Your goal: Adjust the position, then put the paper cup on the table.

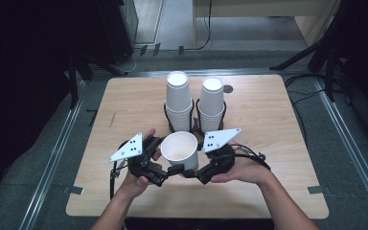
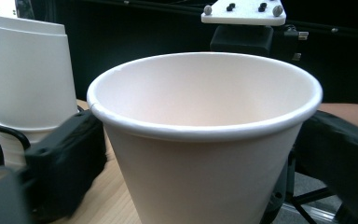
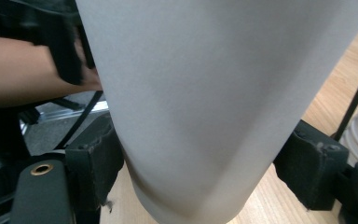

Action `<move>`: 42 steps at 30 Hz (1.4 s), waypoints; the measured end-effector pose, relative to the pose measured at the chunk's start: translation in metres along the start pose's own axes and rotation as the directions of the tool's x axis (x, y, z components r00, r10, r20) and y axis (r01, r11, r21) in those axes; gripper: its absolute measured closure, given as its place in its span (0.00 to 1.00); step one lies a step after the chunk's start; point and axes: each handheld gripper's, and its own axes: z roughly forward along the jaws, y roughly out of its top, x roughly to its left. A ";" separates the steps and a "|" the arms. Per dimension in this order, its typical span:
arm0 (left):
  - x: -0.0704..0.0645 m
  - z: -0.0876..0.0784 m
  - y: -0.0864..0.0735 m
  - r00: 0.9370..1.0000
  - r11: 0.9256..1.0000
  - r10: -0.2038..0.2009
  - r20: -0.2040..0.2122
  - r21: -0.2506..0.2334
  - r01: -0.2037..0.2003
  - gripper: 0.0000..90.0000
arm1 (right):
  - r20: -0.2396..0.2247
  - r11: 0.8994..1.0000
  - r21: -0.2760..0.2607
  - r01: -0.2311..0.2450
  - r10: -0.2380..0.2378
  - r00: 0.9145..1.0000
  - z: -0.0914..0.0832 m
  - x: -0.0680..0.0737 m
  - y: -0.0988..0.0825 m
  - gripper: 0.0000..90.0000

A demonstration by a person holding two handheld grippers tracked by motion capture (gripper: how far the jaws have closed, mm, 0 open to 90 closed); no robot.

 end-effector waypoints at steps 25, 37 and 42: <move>0.010 -0.032 -0.015 0.987 1.000 -0.008 -0.162 -0.022 0.005 0.00 | 0.186 0.991 -0.134 -0.022 0.047 0.981 -0.040 -0.009 -0.023 0.25; 0.017 -0.062 -0.033 0.962 1.000 -0.031 -0.272 -0.004 0.031 0.00 | 0.282 0.985 -0.172 -0.029 0.077 0.956 -0.065 -0.009 -0.045 0.24; 0.021 -0.079 -0.043 0.938 0.999 -0.043 -0.344 0.000 0.046 0.00 | 0.326 0.976 -0.213 -0.036 0.105 0.940 -0.078 -0.010 -0.051 0.24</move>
